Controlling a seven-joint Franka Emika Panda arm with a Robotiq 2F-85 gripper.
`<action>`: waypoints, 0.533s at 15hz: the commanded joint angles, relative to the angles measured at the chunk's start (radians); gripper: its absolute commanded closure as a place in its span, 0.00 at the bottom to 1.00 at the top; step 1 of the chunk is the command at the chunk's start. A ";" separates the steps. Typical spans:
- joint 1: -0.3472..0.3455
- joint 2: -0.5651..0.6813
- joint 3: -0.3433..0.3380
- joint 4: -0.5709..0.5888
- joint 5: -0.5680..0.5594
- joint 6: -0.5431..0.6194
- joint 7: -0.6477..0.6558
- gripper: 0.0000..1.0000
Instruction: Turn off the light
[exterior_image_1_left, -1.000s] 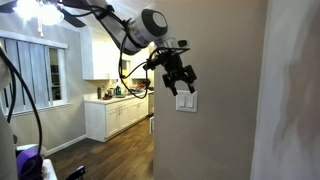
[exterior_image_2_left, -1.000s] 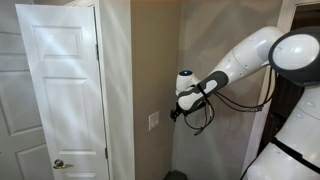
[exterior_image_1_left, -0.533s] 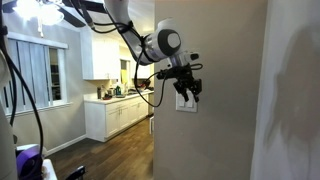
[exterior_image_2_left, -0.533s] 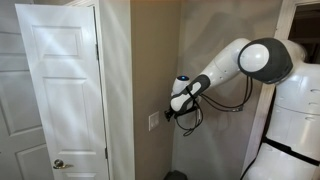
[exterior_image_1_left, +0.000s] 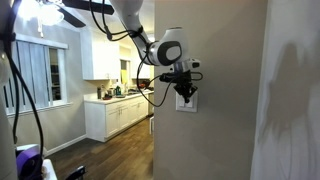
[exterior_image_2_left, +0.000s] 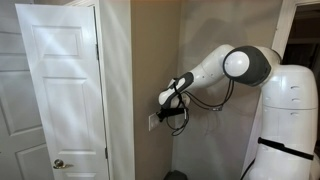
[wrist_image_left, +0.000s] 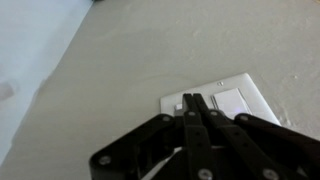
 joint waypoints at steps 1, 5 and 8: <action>-0.020 0.034 0.019 0.058 0.066 -0.046 -0.086 1.00; -0.018 0.068 0.023 0.095 0.072 -0.081 -0.108 1.00; -0.017 0.089 0.024 0.112 0.062 -0.107 -0.105 1.00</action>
